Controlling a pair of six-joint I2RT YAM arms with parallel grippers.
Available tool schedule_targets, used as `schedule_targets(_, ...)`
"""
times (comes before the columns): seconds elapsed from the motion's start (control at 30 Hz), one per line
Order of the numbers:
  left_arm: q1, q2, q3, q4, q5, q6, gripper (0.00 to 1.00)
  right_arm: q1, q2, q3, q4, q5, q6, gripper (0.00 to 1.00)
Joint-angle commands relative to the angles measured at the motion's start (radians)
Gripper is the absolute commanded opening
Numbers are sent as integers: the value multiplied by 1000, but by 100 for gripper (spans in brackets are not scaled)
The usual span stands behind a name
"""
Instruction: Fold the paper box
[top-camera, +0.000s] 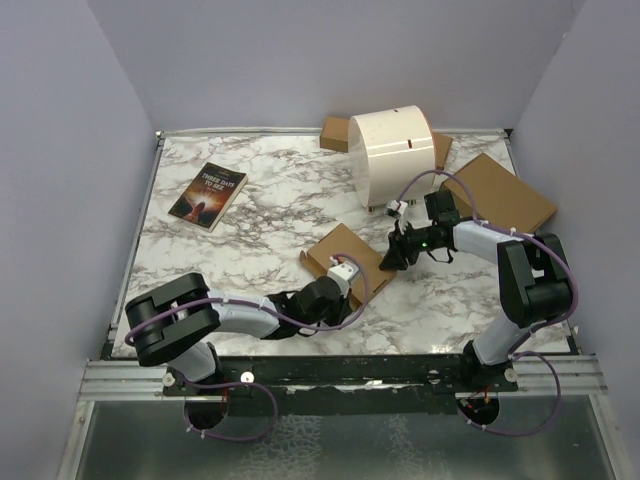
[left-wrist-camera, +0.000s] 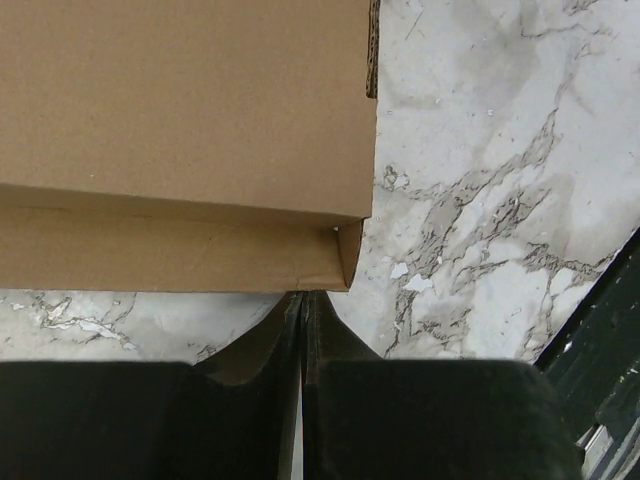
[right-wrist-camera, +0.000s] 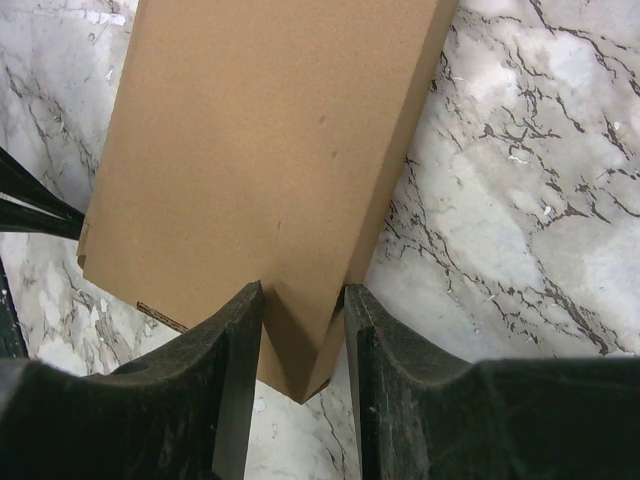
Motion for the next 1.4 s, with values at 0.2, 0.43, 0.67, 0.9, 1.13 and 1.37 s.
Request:
schedule_targets(0.2, 14, 3, 60, 110, -28, -23, 6, 12, 21, 6, -36, -17, -17, 37)
schedule_targets(0.43, 18, 12, 63, 170, -8, -68, 6, 19, 21, 4, -34, -12, -18, 37)
schedule_targets(0.67, 18, -6, 24, 166, 49, -44, 13, 17, 2, 31, -34, 30, 10, 44)
schedule_targets(0.9, 17, -114, -57, 100, 116, -13, 30, 9, -102, 47, -22, 108, -6, 60)
schedule_targets(1.13, 71, -321, -62, -115, 48, 37, 54, 7, -216, 45, -62, 113, -97, 66)
schedule_targets(1.37, 289, -456, -25, -182, -8, 82, 89, 10, -371, -5, -227, -211, -429, 73)
